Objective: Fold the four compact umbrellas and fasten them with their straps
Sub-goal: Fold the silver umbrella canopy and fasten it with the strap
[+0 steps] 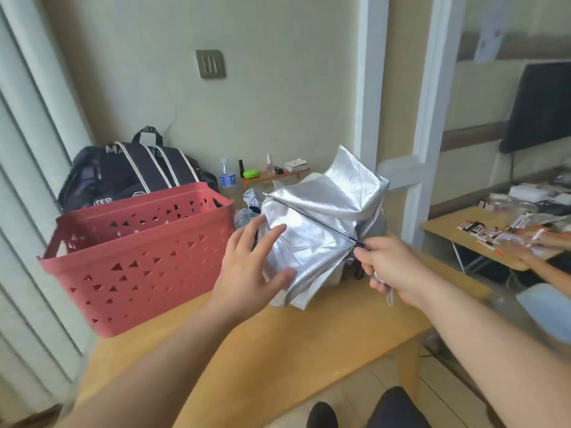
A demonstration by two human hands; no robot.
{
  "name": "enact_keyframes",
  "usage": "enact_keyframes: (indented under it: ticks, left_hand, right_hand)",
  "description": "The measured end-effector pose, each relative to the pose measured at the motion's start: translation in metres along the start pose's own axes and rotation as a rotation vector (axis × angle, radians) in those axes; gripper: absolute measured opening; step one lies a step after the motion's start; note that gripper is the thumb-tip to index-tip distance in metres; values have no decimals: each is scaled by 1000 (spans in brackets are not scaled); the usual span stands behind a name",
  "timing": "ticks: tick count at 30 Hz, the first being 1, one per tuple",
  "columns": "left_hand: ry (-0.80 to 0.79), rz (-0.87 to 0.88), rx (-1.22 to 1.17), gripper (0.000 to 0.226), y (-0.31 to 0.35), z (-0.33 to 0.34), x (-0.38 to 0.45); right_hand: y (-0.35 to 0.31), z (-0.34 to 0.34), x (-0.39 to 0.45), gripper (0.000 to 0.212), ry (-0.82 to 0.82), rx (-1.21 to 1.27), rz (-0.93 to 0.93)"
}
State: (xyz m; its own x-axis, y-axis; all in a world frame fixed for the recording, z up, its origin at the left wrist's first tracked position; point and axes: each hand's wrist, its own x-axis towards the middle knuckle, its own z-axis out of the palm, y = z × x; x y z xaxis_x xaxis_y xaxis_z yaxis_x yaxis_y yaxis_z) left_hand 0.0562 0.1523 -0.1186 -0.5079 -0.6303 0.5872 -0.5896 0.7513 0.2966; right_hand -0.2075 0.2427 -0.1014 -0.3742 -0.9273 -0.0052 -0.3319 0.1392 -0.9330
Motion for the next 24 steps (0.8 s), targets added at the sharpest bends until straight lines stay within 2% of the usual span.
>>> enact_keyframes:
  ticks: [4,7,12,15,18,22,24]
  left_hand:
    - [-57,-136,-166,62,-7,-22,-14]
    - [-48,-174,-426,59,-13,-35,-15]
    - [172,-264,-647,61,-25,-50,-4]
    - [207,-358,-818,69,-40,-52,9]
    - [149,-455,-997,72,-50,-42,18]
    - [-26,-574,-962,73,-48,-22,24]
    - [-129,-578,-960,74,-41,-13,25]
  right_hand:
    - [-18,0,-2,24,-148,10,53]
    - [-34,0,8,21,-327,84,175]
    - [-53,-14,39,24,-527,149,258]
    - [-64,-24,54,15,-566,278,244]
    - [-74,-35,70,22,-549,374,216]
    - [-84,-47,87,30,-552,532,211]
    - [-85,-50,93,32,-527,551,199]
